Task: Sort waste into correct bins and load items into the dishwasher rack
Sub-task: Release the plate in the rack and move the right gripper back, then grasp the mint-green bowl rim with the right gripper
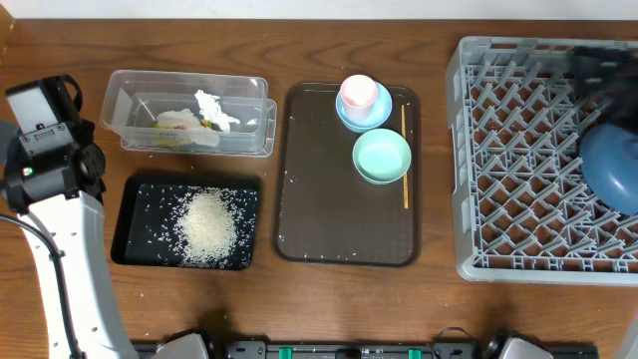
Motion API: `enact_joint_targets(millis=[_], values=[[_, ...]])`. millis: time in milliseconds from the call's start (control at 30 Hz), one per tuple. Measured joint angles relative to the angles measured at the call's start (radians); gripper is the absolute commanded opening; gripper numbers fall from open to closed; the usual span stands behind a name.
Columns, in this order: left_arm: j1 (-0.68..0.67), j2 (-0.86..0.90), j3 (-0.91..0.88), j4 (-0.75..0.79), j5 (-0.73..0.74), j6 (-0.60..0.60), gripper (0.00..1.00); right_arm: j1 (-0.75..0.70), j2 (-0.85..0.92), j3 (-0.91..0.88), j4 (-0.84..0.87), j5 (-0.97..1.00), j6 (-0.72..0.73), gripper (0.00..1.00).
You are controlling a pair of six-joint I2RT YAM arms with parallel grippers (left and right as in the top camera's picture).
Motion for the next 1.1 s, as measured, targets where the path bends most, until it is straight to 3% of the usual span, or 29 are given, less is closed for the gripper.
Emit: enact_joint_targets(millis=[133, 367, 500, 767, 1033, 1100], values=[[0.000, 0.000, 0.000, 0.000, 0.000, 0.000, 0.95, 0.259, 0.030, 0.003, -0.028, 0.094, -0.041, 0.91], [0.000, 0.000, 0.000, 0.000, 0.000, 0.000, 0.95, 0.737, 0.197, 0.004, -0.053, 0.589, -0.061, 0.91], [0.000, 0.000, 0.000, 0.000, 0.000, 0.000, 0.95, 0.915, 0.341, 0.004, -0.012, 0.788, -0.084, 0.90], [0.000, 0.000, 0.000, 0.000, 0.000, 0.000, 0.95, 1.070, 0.612, 0.004, 0.042, 1.029, -0.112, 0.76], [0.000, 0.000, 0.000, 0.000, 0.000, 0.000, 0.95, 1.083, 0.764, 0.004, 0.001, 1.132, -0.060, 0.62], [0.000, 0.000, 0.000, 0.000, 0.000, 0.000, 0.95, 1.084, 0.774, 0.004, -0.010, 1.141, -0.046, 0.52]])
